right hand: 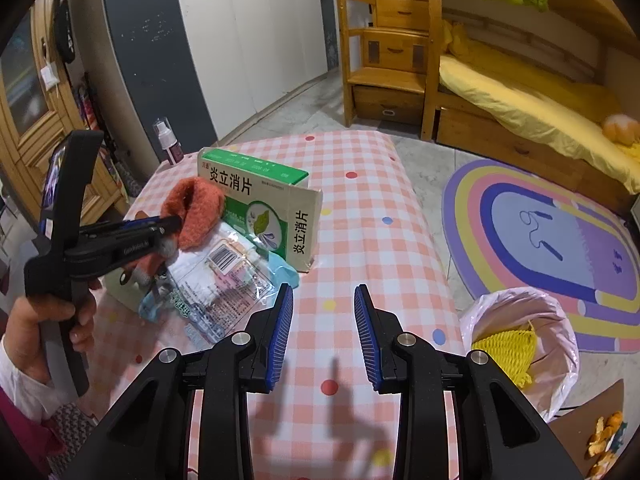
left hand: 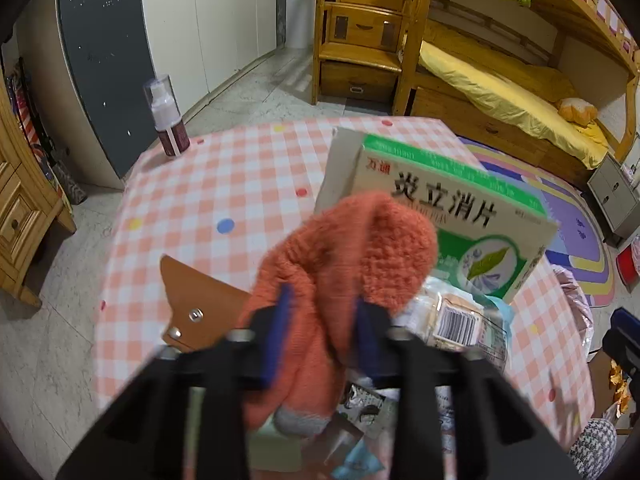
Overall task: Collect trash
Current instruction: 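Grasp the orange glove with the left tool, then lift the glove with the left tool while the right tool grasps a plastic wrapper, then carry the glove and wrapper toward the trash bin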
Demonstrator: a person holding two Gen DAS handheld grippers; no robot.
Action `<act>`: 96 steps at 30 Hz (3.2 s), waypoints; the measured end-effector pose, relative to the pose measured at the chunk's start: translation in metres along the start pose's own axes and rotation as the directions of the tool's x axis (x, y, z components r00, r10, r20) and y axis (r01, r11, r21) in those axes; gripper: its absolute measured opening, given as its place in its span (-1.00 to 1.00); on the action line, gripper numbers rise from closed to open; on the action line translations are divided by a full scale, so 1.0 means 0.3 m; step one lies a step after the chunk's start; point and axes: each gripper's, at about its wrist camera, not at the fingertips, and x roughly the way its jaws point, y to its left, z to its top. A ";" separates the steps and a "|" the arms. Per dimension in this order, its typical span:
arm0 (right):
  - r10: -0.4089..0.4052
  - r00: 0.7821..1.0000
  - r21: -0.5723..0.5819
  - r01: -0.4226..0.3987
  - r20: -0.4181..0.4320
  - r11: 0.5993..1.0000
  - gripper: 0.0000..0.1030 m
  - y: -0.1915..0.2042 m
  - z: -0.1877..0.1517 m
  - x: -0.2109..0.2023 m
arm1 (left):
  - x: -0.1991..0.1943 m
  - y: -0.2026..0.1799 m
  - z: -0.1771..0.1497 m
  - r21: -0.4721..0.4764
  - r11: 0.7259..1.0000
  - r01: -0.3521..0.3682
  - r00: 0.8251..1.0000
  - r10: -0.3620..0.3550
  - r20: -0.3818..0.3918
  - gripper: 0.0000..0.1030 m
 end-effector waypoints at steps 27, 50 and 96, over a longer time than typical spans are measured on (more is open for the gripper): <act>0.076 0.997 -0.121 -0.077 -0.017 0.990 0.18 0.235 -0.073 -0.003 | -0.288 0.113 -0.238 -0.058 0.998 0.038 0.995 -0.033 0.095 -0.95; -0.014 1.000 0.008 0.015 -0.009 1.000 0.36 0.003 -0.118 -0.049 | -0.384 -0.128 -0.302 0.123 0.961 0.246 0.968 -0.251 0.021 -0.95; 0.075 0.974 0.063 -0.091 0.213 0.994 -1.00 -0.048 -0.047 -0.293 | -0.567 -0.223 -0.191 0.217 0.970 0.106 0.962 -0.155 0.223 -0.95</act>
